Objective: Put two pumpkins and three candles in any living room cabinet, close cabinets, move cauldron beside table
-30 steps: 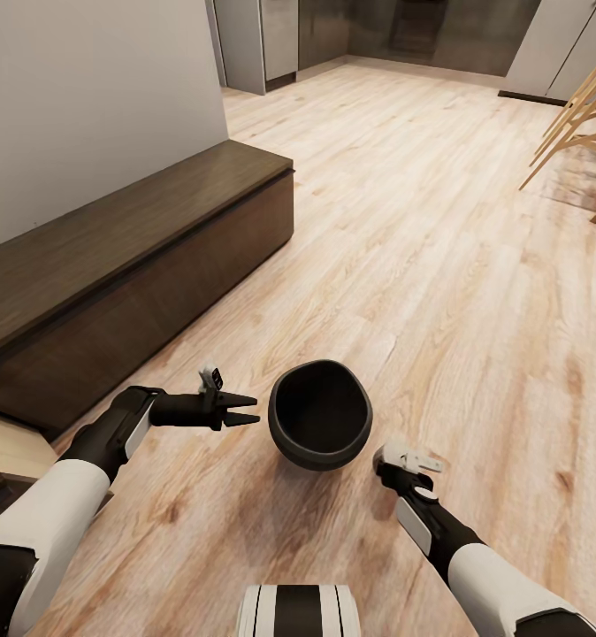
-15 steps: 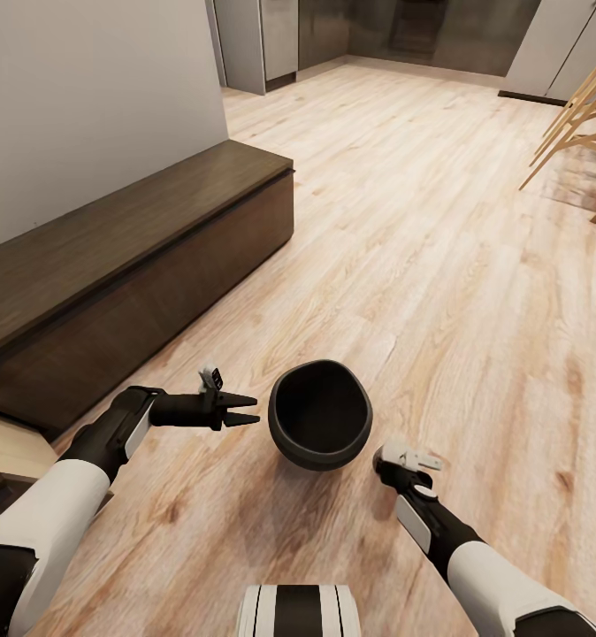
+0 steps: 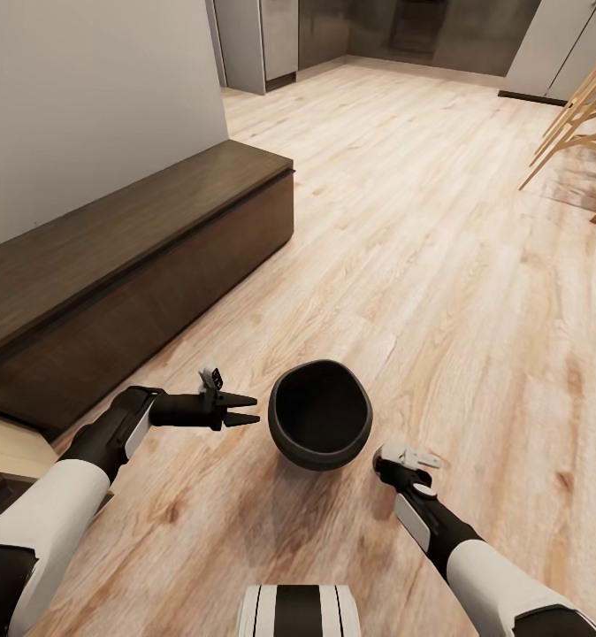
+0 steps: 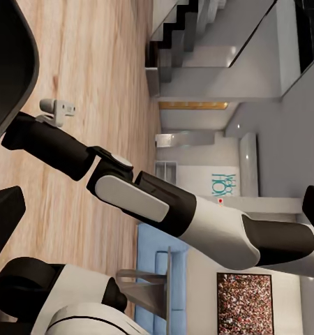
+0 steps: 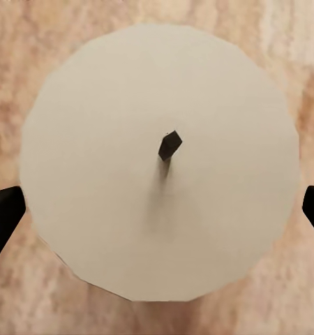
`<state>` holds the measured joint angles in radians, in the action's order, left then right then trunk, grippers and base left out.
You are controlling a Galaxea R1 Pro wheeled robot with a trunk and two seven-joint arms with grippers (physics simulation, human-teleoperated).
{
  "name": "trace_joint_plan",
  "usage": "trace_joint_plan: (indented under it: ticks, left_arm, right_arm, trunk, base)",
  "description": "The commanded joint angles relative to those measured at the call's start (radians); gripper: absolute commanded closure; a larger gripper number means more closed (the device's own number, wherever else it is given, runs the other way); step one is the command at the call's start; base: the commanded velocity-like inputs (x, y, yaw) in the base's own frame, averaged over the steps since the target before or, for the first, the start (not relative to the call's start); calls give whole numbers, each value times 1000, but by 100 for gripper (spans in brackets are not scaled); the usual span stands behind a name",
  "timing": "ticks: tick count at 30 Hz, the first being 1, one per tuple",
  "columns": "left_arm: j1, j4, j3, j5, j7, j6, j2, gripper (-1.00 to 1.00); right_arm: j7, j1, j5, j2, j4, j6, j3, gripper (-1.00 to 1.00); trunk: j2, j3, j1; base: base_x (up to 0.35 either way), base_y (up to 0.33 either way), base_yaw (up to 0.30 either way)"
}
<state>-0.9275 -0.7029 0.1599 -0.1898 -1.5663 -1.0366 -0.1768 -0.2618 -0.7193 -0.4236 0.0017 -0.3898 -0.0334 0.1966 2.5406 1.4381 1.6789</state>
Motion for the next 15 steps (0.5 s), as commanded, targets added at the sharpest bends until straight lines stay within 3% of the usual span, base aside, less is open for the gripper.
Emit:
trace_joint_plan:
  ticks: [1, 15]
  left_arm:
    - [-1, 0, 4, -2, -5, -11, -1, -100]
    - [-1, -1, 4, -2, -5, -11, -1, -100]
  right_arm:
    - [-7, -1, -10, -1, 0, -3, 9, -100]
    - [-5, -15, -7, 0, 0, -3, 10, -100]
  trunk:
    - [0, 1, 0]
    - [0, 1, 0]
  base:
    - [0, 0, 0]
    - [0, 0, 0]
